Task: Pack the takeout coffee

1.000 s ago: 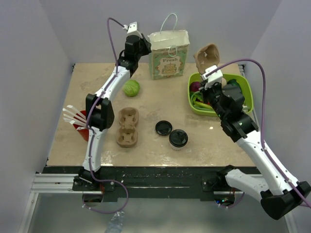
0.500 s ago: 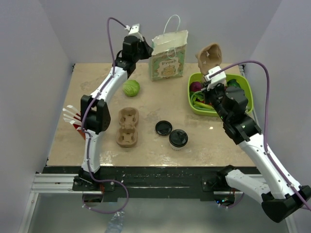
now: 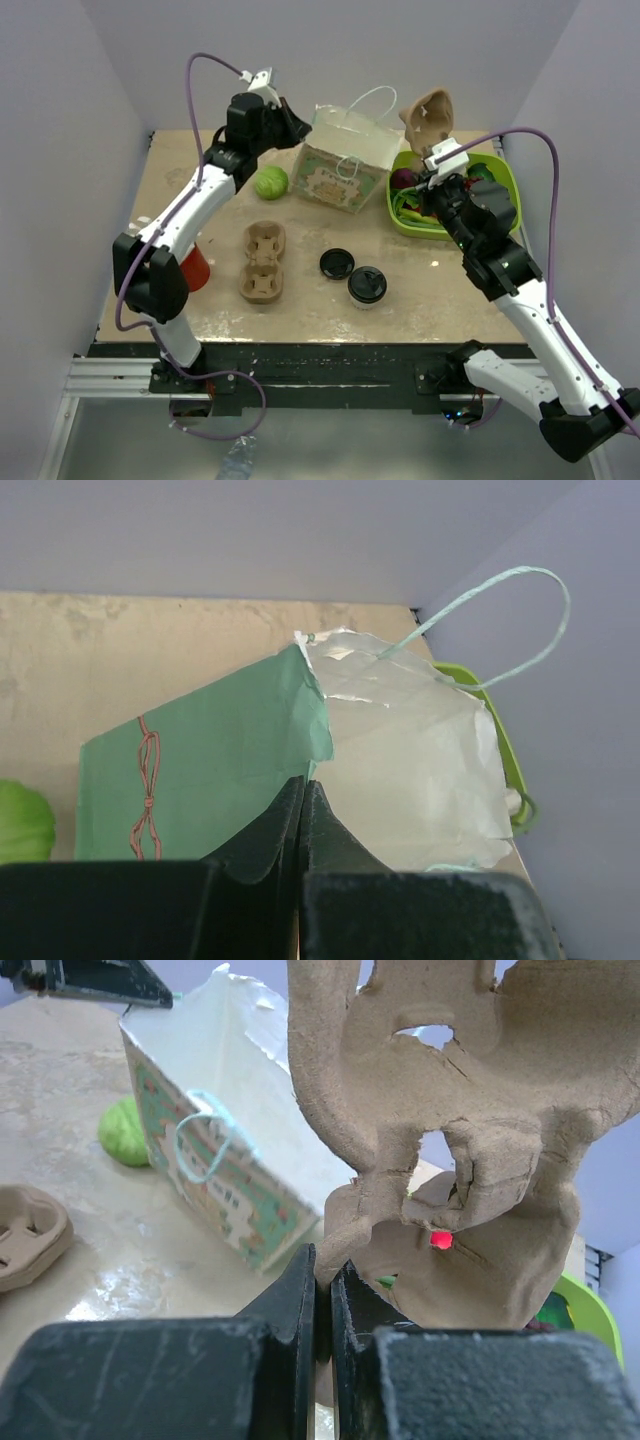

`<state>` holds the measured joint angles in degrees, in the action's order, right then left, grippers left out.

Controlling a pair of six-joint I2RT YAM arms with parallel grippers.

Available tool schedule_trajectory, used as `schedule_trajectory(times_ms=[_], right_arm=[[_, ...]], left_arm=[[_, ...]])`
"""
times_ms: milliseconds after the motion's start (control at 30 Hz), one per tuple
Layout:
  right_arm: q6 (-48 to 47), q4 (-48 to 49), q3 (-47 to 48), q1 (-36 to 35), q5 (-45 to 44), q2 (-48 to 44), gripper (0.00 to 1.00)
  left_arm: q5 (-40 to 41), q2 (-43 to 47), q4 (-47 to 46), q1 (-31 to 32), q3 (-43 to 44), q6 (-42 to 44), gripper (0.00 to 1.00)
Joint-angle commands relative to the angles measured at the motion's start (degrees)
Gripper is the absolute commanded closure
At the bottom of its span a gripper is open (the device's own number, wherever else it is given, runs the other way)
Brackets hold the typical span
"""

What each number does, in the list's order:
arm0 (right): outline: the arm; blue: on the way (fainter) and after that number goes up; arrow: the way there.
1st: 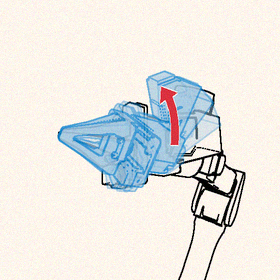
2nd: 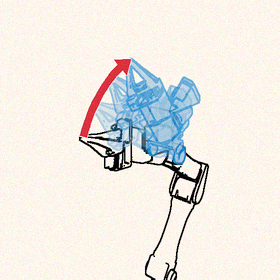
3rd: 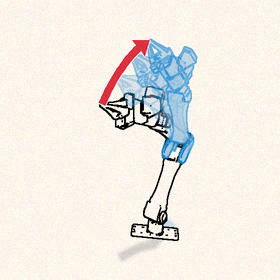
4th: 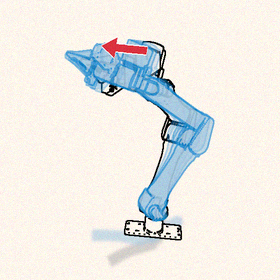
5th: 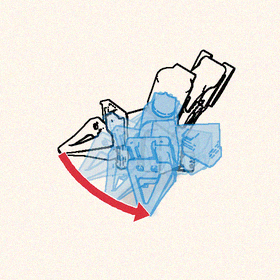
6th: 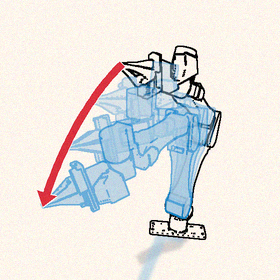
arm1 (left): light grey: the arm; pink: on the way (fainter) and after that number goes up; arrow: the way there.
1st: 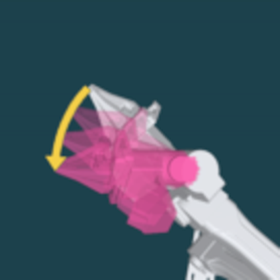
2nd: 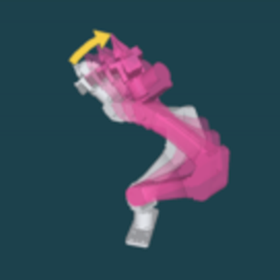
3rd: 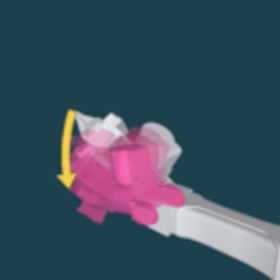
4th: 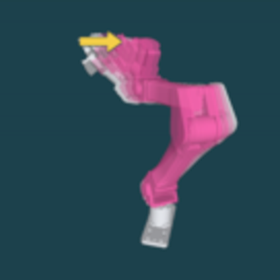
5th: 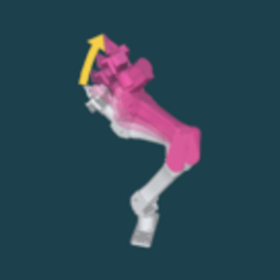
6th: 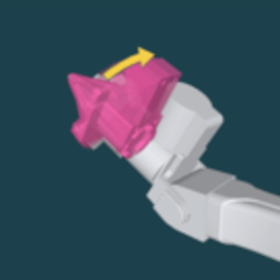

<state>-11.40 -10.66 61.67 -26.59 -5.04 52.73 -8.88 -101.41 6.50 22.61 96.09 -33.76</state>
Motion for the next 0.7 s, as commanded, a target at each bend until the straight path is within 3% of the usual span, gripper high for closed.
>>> schedule_trajectory(times_ms=[0,267,400,667], right_arm=[[-1.68,2.92,1.17,0.05,4.85,-1.23,0.99],[-9.59,-4.98,7.94,-0.04,16.98,2.89,0.94],[-14.78,-3.41,10.13,0.05,20.59,6.15,0.94],[-13.3,-6.48,20.33,-1.09,27.63,18.45,0.95]], left_arm=[[-3.33,6.38,-2.81,0.5,-8.63,-4.29,1.0],[-2.46,13.07,-2.99,1.56,-17.69,-6.94,1.0],[-1.05,13.52,-2.81,1.56,-18.49,-6.15,1.0],[-0.87,13.25,-2.2,1.56,-18.31,-6.32,1.0]])
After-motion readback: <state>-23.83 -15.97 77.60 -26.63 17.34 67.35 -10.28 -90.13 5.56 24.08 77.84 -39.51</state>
